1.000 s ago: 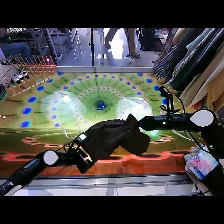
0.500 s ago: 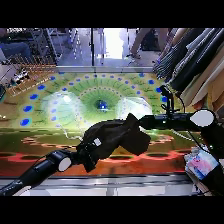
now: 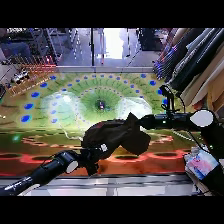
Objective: Fold the clothes and pants, and hang the long-sleeved shirts on hangers.
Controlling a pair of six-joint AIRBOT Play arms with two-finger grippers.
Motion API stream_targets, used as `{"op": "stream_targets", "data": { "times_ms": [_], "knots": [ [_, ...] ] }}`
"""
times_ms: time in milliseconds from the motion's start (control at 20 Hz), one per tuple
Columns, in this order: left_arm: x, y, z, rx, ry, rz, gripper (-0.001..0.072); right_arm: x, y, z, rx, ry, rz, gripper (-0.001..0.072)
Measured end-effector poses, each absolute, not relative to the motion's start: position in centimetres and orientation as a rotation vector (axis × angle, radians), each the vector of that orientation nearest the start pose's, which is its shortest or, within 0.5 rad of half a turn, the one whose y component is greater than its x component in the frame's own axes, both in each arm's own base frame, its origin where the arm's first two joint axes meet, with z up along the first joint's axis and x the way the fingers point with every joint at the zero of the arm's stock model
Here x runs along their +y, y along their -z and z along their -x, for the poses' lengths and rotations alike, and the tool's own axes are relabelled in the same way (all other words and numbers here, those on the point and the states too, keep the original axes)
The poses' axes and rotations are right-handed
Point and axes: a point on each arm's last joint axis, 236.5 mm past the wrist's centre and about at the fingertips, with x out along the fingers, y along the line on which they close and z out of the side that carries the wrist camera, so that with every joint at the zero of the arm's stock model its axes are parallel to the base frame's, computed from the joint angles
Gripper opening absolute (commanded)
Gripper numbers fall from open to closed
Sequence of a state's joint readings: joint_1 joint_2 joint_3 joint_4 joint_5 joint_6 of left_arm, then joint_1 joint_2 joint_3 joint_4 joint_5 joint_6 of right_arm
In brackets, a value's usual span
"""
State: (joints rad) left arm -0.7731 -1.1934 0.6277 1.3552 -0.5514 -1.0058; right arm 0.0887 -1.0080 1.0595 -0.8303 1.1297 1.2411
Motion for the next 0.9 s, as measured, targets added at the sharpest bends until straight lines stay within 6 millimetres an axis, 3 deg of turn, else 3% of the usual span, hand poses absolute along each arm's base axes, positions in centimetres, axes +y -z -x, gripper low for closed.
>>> {"op": "stream_targets", "data": {
  "times_ms": [100,150,200,250,400,500,600,700,800,900],
  "knots": [
    [-26.9,10.0,-24.0,0.915,0.979,-0.674,0.0473,17.5,-12.8,-33.7,0.948,-0.668,-0.309,0.0009],
    [-27.2,10.1,-24.5,0.9,0.963,-0.656,0.0377,17.5,-12.8,-33.7,0.948,-0.668,-0.308,0.0009],
    [-27.5,10.1,-25.0,0.885,0.948,-0.637,0.0162,17.5,-12.8,-33.7,0.949,-0.668,-0.308,0.0009],
    [-27.7,10.2,-25.5,0.874,0.936,-0.623,0.0014,17.5,-12.8,-33.7,0.949,-0.668,-0.307,0.0009],
    [-27.9,10.2,-26.0,0.859,0.922,-0.614,0.0013,17.4,-13.0,-33.6,0.945,-0.668,-0.303,0.0009],
    [-27.8,8.9,-26.3,0.831,0.918,-0.61,0.0011,17.2,-13.7,-33.8,0.926,-0.664,-0.291,0.0009],
    [-27.5,5.8,-27.0,0.766,0.901,-0.583,0.001,16.5,-15.3,-34.1,0.884,-0.652,-0.262,0.0009],
    [-26.7,1.4,-28.1,0.681,0.871,-0.546,0.0009,15.7,-17.4,-34.2,0.838,-0.641,-0.235,0.0009],
    [-25.6,-4.0,-28.8,0.594,0.838,-0.504,0.0009,15.3,-19.9,-34.0,0.788,-0.641,-0.204,0.0009],
    [-24.3,-10.7,-29.2,0.484,0.803,-0.465,0.0009,15.1,-22.6,-33.4,0.736,-0.65,-0.171,0.0009]
  ]
}}
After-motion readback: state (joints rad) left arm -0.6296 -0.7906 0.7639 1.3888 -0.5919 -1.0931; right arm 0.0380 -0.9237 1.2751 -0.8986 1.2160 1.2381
